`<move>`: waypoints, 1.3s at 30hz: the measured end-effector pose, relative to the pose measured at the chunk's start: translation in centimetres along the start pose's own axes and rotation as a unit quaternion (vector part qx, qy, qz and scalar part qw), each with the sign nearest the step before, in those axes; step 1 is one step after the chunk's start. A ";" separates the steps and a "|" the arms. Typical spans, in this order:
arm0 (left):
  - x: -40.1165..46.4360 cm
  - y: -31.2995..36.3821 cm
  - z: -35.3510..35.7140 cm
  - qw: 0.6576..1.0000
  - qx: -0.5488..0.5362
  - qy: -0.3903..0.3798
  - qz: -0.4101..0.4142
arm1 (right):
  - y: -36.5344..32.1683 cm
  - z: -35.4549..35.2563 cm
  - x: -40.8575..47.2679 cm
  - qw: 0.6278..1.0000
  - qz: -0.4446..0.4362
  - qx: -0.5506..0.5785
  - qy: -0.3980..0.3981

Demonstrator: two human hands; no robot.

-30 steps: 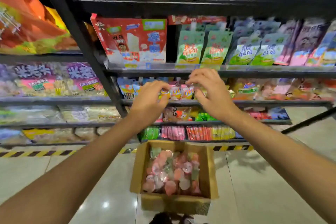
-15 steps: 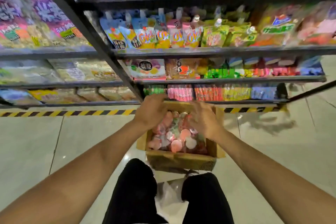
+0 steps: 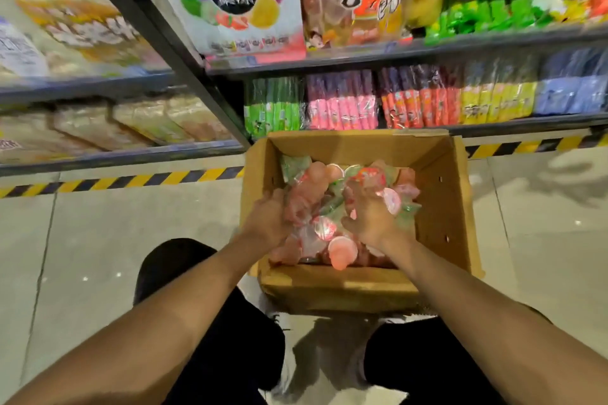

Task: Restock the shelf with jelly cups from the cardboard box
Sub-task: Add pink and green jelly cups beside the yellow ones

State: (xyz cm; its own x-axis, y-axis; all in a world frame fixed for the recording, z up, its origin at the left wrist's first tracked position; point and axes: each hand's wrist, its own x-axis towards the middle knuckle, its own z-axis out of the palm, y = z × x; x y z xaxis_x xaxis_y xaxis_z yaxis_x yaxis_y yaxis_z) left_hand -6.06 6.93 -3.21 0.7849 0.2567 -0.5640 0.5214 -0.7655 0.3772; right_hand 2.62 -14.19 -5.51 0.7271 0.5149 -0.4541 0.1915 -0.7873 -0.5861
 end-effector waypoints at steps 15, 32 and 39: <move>11.4 -8.4 16.6 0.994 -0.036 0.102 -0.001 | 9.9 17.6 8.9 0.996 0.076 -0.025 0.029; 11.4 -7.6 17.3 0.975 -0.181 0.126 -0.010 | 9.7 18.5 10.3 0.985 0.094 -0.052 0.137; 10.1 -7.1 17.1 0.958 -0.255 0.131 -0.021 | 10.1 17.6 8.8 0.991 0.057 0.038 0.117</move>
State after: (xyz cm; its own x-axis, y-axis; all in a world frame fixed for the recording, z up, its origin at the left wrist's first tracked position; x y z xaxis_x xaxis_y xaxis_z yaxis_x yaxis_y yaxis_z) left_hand -7.54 4.91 -24.15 0.7816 0.4710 -0.4091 0.5982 -0.3800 0.7055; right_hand -0.64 -11.60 -27.23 0.8757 0.3238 -0.3582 0.0548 -0.8037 -0.5925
